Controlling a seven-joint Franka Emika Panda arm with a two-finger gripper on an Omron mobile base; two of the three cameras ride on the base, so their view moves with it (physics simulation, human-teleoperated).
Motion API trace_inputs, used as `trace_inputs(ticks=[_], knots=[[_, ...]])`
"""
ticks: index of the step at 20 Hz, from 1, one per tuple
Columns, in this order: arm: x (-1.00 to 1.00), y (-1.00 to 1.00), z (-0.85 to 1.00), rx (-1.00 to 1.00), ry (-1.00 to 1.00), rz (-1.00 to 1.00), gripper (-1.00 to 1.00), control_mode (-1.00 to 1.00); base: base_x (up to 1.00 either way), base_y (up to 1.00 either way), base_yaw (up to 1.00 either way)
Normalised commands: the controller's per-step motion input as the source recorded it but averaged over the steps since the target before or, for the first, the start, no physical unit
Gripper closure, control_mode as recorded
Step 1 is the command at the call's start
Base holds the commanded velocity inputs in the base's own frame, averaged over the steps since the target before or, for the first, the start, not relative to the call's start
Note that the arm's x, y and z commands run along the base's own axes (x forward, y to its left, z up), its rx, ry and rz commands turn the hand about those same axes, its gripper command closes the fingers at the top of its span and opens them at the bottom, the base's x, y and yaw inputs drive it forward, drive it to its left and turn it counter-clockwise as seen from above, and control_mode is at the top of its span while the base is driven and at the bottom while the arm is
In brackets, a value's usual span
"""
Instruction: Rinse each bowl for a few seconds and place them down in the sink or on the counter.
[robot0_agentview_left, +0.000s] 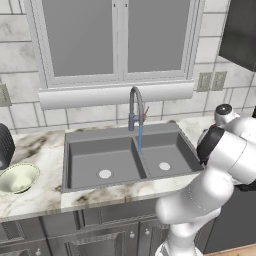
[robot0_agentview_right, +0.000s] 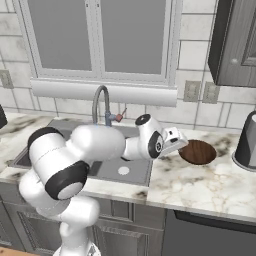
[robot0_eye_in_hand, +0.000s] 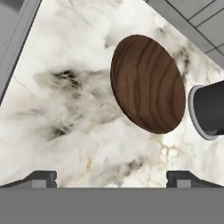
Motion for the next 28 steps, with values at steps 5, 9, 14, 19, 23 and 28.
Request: trace_inputs(ticks=[5,9,14,19,23,28], knots=[[0.21,-0.08,-0.15,0.0,0.03,0.03,-1.0,-1.0,0.0,0.0,0.0],[0.17,-0.12,-0.18,0.0,0.03,0.04,-1.0,-1.0,0.0,0.0,0.0],[0.17,-0.14,-0.19,0.0,0.01,0.05,-1.0,-1.0,0.0,0.0,0.0],[0.21,-0.09,-0.18,0.0,0.0,0.05,-1.0,-1.0,0.0,0.0,0.0],[0.26,-0.09,-0.12,0.0,0.0,0.05,-1.0,-1.0,0.0,0.0,0.0],[0.22,-0.22,-0.06,0.0,0.0,0.07,-1.0,-1.0,0.0,0.0,0.0]])
